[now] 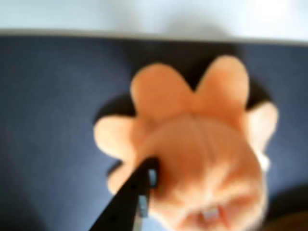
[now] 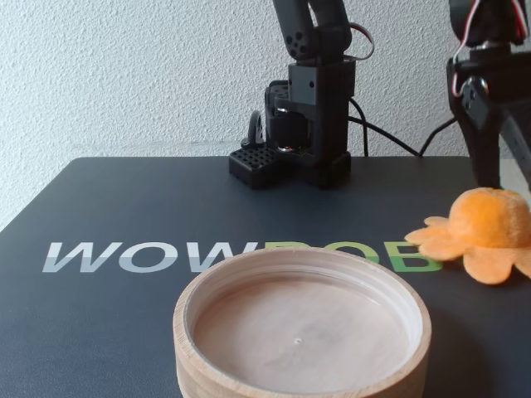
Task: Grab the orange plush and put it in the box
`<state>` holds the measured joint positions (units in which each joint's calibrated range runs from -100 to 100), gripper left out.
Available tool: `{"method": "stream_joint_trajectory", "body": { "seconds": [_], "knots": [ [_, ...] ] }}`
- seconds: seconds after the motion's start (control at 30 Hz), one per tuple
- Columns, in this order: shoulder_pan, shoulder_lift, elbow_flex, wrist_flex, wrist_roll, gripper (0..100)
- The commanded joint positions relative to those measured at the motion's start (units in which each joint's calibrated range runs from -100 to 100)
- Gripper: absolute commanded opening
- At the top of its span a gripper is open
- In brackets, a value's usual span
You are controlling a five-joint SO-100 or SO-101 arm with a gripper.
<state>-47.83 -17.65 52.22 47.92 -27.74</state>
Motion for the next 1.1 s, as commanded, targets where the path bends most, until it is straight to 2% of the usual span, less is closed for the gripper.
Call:
{"method": "stream_joint_trajectory", "body": {
  "seconds": [0.0,0.13,0.17,0.23,0.27,0.33,0.47,0.53,0.6,0.63,0.77,0.8,0.93,1.03,1.07],
  "knots": [
    [0.3,5.2,0.2,-3.9,-0.2,41],
    [0.0,10.1,0.1,-5.3,-3.9,38],
    [0.4,10.1,-0.2,-5.3,-3.8,30],
    [4.2,9.8,-0.7,-5.3,-3.6,6],
    [5.8,9.8,-0.7,-5.2,-2.2,1],
    [8.6,7.4,-1.5,-4.5,2.6,1],
    [22.5,-6.6,-3.2,-1.9,21.1,1],
    [29.6,-11.7,-7.0,1.2,28.2,1],
    [35.8,-12.0,-8.0,-0.6,32.8,1],
    [37.9,-11.9,-7.0,-5.2,34.5,1],
    [42.0,-7.2,-7.7,-10.2,36.0,1],
    [41.7,-7.4,-7.7,-10.2,35.7,2],
    [39.6,-10.3,-6.5,-9.1,34.0,31],
    [39.1,-10.3,-6.4,-7.0,32.5,46],
    [38.7,-10.3,-6.3,-6.8,32.1,48]
  ]
}}
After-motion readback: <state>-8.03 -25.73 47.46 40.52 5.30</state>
